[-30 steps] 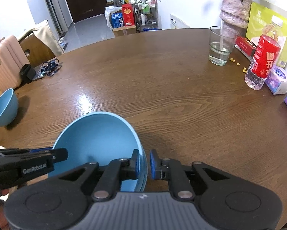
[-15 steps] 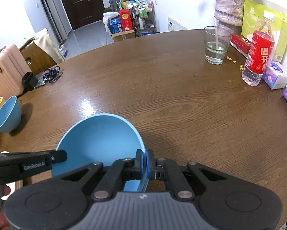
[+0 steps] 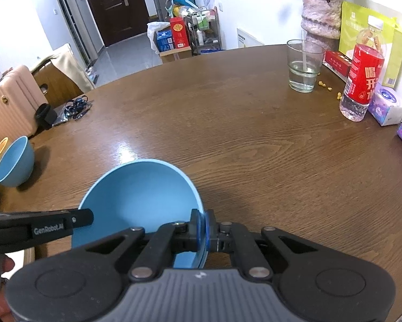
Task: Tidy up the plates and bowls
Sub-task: 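Lower the held blue bowl into the placed blue bowl with both grippers, then open both grippers and release the nested blue bowls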
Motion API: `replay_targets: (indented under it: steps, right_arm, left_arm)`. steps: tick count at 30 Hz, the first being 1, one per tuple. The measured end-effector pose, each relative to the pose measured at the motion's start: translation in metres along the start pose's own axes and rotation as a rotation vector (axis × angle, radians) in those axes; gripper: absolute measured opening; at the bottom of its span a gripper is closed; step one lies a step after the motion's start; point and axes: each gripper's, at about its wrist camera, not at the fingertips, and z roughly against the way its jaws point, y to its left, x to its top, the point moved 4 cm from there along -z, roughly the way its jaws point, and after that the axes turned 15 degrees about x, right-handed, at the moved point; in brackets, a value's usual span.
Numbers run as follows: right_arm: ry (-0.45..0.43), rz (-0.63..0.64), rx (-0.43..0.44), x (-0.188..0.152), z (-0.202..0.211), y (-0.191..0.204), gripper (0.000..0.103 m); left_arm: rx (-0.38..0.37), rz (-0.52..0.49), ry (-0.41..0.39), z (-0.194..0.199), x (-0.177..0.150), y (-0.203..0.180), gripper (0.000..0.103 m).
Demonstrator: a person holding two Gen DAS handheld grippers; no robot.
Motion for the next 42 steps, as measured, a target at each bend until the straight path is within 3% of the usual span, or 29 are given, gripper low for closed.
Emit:
replay_targets:
  steps: [10,31,37,38,40,41,42]
  right_arm:
    - [-0.007,0.001,0.003,-0.002,0.003,0.002,0.003]
    - [0.036,0.047,-0.056,-0.006,-0.012,0.006,0.004]
    - [0.032,0.012,-0.045,-0.001,-0.007,0.0,0.014]
    - [0.025,0.008,-0.043,0.001,-0.005,-0.001,0.02]
    - [0.013,-0.003,-0.037,0.003,-0.001,-0.002,0.035]
    - [0.007,-0.004,-0.037,0.004,0.001,-0.001,0.049]
    - [0.004,-0.002,-0.036,0.005,0.002,-0.001,0.064]
  left_arm:
    - [0.005,-0.003,-0.046,0.014,0.003,0.0,0.009]
    - [0.007,-0.02,-0.012,0.005,0.001,-0.002,0.009]
    - [-0.006,0.007,-0.026,0.01,0.004,0.009,0.014]
    - [-0.004,0.011,-0.027,0.011,0.004,0.012,0.021]
    - [0.0,0.027,-0.033,0.015,0.006,0.018,0.053]
    - [0.001,0.034,-0.042,0.018,0.007,0.022,0.06]
    - [0.002,0.041,-0.052,0.021,0.008,0.025,0.073]
